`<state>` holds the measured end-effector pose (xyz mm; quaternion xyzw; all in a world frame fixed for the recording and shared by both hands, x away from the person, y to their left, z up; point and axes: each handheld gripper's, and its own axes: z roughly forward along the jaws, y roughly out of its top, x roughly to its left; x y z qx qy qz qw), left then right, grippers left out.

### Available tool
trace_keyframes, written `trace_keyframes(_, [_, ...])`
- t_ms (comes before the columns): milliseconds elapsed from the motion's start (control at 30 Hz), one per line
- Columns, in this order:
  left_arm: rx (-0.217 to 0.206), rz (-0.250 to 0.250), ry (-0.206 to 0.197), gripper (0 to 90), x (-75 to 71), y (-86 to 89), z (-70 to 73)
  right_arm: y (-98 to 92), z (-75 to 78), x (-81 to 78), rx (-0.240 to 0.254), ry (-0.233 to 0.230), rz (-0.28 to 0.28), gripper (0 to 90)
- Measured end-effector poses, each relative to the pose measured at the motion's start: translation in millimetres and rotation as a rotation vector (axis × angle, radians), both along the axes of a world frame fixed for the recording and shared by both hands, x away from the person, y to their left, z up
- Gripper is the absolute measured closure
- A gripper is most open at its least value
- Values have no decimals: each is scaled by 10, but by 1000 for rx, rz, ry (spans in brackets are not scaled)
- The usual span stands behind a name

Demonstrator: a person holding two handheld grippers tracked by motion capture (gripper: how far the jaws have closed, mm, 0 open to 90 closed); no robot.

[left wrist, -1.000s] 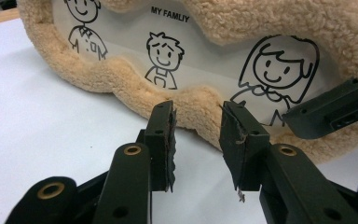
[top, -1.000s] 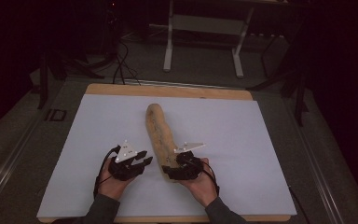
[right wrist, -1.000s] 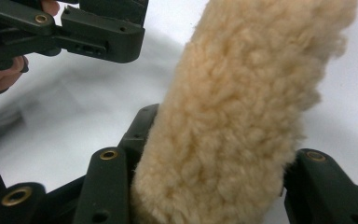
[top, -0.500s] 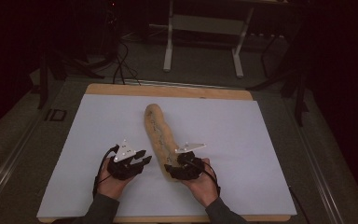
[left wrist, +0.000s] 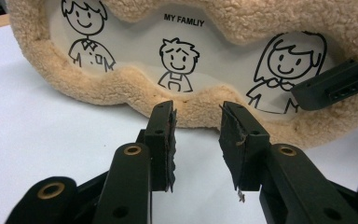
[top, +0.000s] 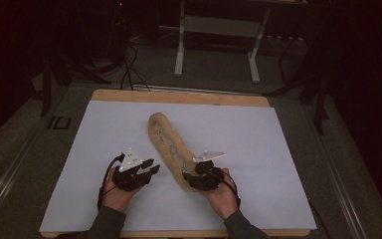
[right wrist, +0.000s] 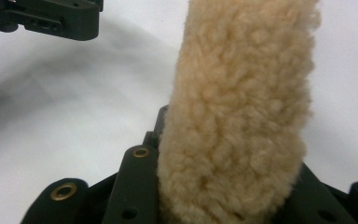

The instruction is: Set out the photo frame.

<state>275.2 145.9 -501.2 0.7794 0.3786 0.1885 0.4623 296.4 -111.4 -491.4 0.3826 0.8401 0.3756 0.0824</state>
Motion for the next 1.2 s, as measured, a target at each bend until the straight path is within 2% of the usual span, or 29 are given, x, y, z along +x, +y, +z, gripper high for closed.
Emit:
trace_keyframes(767, [23, 55, -14, 646, 19, 93, 23, -101, 2, 25, 7, 8, 40, 717])
trace_keyframes(1200, [18, 95, -10, 640, 48, 161, 27, -199, 7, -19, -1, -3, 93, 724])
